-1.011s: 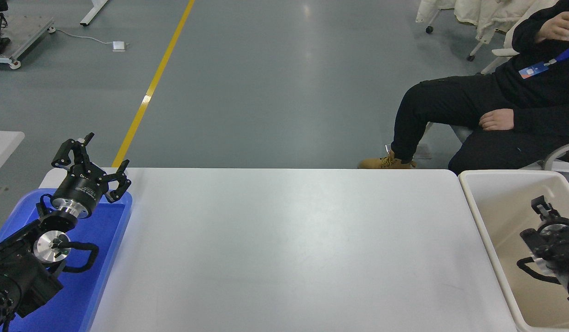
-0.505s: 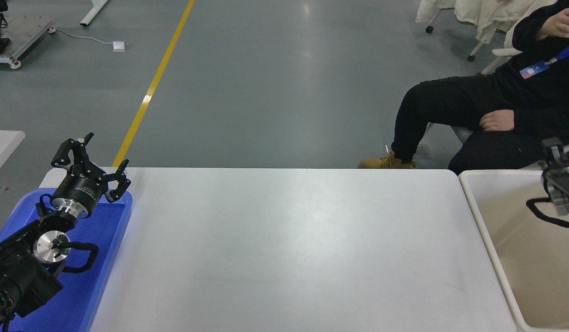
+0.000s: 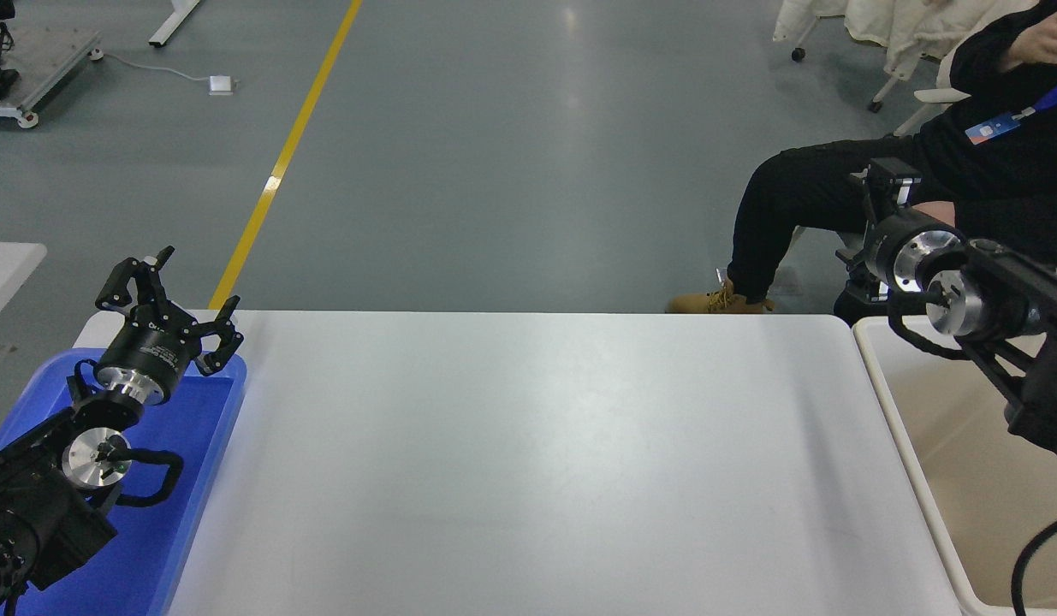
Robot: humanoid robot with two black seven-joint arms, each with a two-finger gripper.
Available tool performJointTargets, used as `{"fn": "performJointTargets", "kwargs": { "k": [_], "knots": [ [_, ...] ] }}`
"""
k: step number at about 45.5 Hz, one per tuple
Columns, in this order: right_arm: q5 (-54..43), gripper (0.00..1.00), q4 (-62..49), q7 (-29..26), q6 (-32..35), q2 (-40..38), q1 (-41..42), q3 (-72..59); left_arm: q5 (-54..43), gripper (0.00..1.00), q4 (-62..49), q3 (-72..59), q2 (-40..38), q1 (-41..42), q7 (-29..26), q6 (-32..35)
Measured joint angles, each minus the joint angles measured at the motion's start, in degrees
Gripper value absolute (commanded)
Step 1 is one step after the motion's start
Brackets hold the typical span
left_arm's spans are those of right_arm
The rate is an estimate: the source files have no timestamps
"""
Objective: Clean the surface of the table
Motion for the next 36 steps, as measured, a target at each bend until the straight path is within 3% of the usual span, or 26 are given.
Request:
{"fn": "performJointTargets", "kwargs": {
  "k": [9, 24, 36],
  "knots": [
    [-0.1, 0.99, 1.9, 2.7, 1.5, 4.6, -5.3, 7.2, 0.0, 1.0, 0.0, 0.0, 0.0, 0.0, 0.0, 0.0],
    [-0.2, 0.99, 1.8, 17.3, 9.5, 12.7, -15.9, 15.1, 0.0, 1.0, 0.0, 0.0, 0.0, 0.0, 0.0, 0.0],
    [-2.3, 0.99, -1.4, 26.8, 12.3, 15.9, -19.4, 15.4, 0.0, 1.0, 0.0, 0.0, 0.0, 0.0, 0.0, 0.0]
  ]
}}
